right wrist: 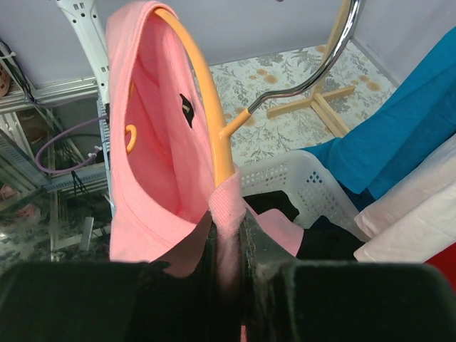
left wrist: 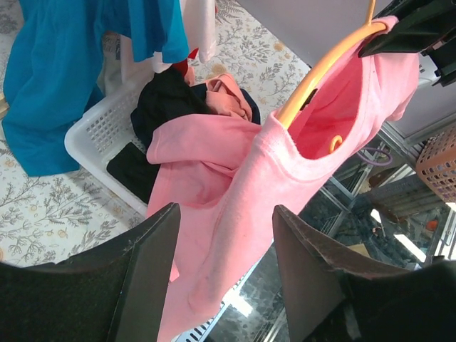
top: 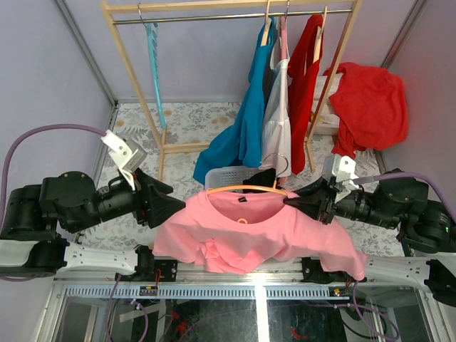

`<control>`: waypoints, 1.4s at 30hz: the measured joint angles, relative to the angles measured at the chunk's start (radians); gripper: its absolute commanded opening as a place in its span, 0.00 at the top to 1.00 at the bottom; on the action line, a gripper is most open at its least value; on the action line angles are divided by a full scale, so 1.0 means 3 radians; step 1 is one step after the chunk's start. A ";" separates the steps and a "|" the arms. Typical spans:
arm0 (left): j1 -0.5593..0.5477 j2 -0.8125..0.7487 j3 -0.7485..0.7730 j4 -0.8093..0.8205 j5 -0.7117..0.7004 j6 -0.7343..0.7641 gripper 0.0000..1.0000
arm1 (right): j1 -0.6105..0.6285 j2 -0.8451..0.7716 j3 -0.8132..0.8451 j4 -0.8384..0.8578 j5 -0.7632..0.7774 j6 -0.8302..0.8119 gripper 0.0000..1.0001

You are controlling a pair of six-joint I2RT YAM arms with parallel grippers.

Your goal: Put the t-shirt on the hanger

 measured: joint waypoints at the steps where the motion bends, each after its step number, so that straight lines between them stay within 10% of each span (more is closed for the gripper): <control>1: 0.0000 -0.0001 -0.0005 -0.0001 0.0001 -0.0008 0.47 | 0.0000 0.0005 -0.0006 0.0000 0.0000 0.0006 1.00; 16: 0.0000 0.0234 -0.0131 -0.0013 0.0060 -0.0039 0.82 | 0.0000 0.0038 -0.0010 -0.0004 -0.0024 0.0022 1.00; 32: 0.0000 0.0309 0.0020 -0.0109 0.0048 -0.0023 0.63 | -0.0005 0.0028 -0.0075 -0.0024 -0.0043 0.0029 1.00; 42: 0.0000 0.0385 0.0020 -0.0107 0.0051 -0.0025 0.79 | -0.0005 0.0022 -0.0078 -0.0025 -0.0056 0.0028 1.00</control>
